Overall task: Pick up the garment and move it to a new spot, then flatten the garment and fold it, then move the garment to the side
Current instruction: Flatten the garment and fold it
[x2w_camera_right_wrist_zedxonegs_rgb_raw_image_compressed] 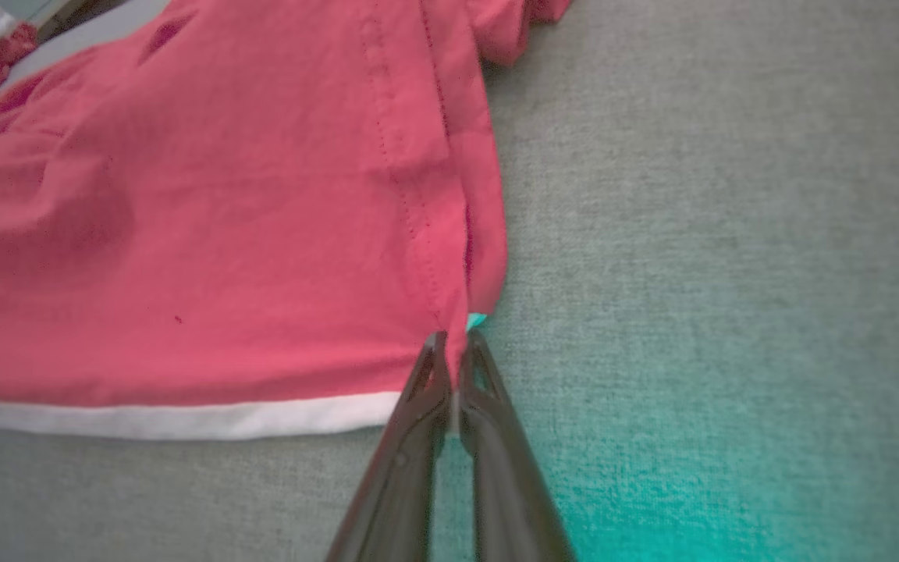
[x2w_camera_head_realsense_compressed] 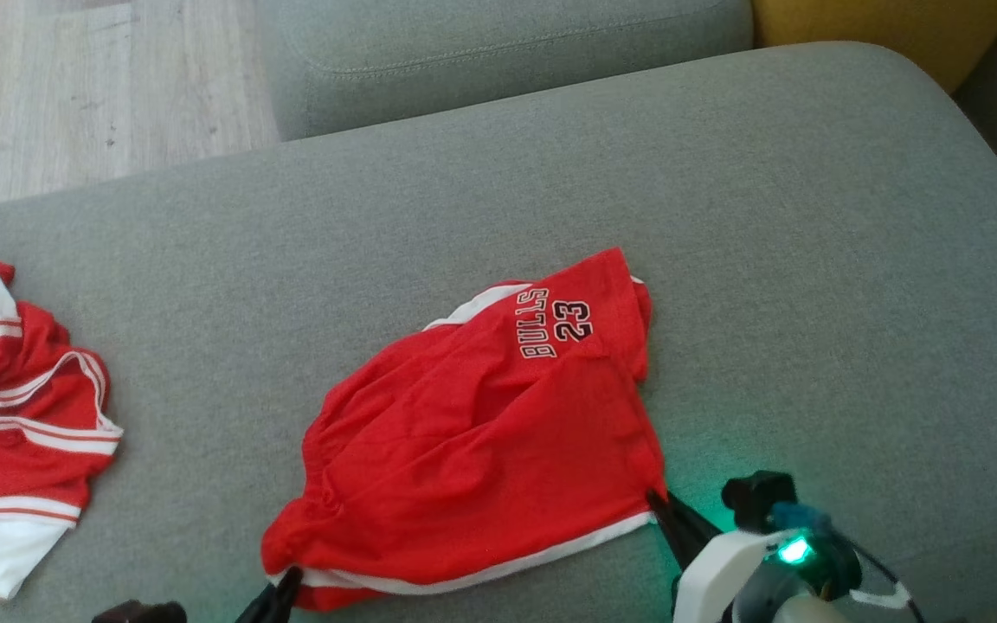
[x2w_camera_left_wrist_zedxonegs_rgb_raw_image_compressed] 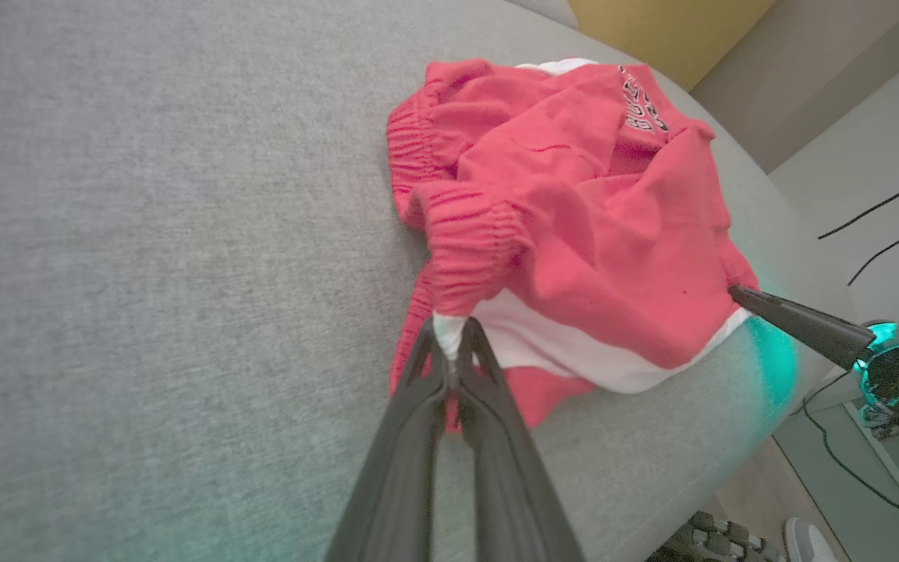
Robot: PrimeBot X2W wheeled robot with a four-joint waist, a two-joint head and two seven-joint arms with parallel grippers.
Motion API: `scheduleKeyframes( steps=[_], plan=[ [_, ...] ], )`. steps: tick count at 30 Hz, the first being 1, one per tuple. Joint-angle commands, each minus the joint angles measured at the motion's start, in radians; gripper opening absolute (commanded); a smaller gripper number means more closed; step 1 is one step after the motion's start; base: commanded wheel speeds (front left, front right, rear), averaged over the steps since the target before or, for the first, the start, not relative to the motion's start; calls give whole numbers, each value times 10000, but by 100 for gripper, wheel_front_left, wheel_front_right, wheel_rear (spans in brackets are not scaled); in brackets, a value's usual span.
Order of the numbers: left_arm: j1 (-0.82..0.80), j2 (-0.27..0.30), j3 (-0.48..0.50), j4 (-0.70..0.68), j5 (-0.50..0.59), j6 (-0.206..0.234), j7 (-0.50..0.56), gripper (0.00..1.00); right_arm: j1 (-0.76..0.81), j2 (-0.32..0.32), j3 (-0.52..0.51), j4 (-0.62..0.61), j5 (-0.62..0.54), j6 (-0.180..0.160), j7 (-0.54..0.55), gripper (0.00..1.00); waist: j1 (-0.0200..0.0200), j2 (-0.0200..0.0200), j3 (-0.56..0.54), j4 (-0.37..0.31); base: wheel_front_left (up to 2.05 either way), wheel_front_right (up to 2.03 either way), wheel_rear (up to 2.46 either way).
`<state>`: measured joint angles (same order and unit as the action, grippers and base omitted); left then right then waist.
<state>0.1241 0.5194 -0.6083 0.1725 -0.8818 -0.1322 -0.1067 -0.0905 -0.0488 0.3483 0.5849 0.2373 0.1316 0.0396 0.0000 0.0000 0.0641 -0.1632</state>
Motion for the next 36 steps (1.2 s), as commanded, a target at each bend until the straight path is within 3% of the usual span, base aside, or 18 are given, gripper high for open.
scheduleKeyframes(
  steps=[1,4,8,14,20,25,28,32,36],
  plan=[
    [-376,331,284,-421,-143,16,-74,0,-40,-75,110,-274,309,-9,153,0,0,0,-12,-8,0,0,0],
    [-273,662,235,-1346,-578,16,111,0,116,-76,-99,-1605,1466,-9,496,0,0,0,-54,-16,0,0,0],
    [-62,1235,688,-3429,-1568,16,321,0,607,-458,-470,-4789,3540,-9,1291,0,0,0,-136,-82,0,0,0],
    [-155,2201,1787,-7129,-2895,31,677,0,1239,-929,-2370,-9577,5574,-9,2622,0,0,0,-189,-293,0,0,0],
    [-1349,2669,2571,-9983,-4217,173,1408,0,321,-585,-3875,-12093,6865,-9,4009,0,0,0,-83,-643,0,0,0],
    [-2851,2541,2703,-10793,-5521,594,2146,0,-1035,-413,-4566,-12560,6839,-9,4851,0,0,0,292,-790,0,0,0],
    [-4363,2469,2840,-10392,-6016,1306,2766,0,-2401,-307,-4819,-12185,6262,-9,5409,0,0,0,770,-825,0,0,0],
    [-6690,2306,2552,-8677,-5537,1988,3631,0,-4522,-122,-4920,-10681,5238,-9,5819,0,0,0,1832,-746,0,0,0],
    [-9388,1603,1857,-6114,-4036,1996,3959,0,-6925,-26,-4866,-8421,4533,-9,5455,0,0,0,3094,-522,0,0,0]
  ],
)
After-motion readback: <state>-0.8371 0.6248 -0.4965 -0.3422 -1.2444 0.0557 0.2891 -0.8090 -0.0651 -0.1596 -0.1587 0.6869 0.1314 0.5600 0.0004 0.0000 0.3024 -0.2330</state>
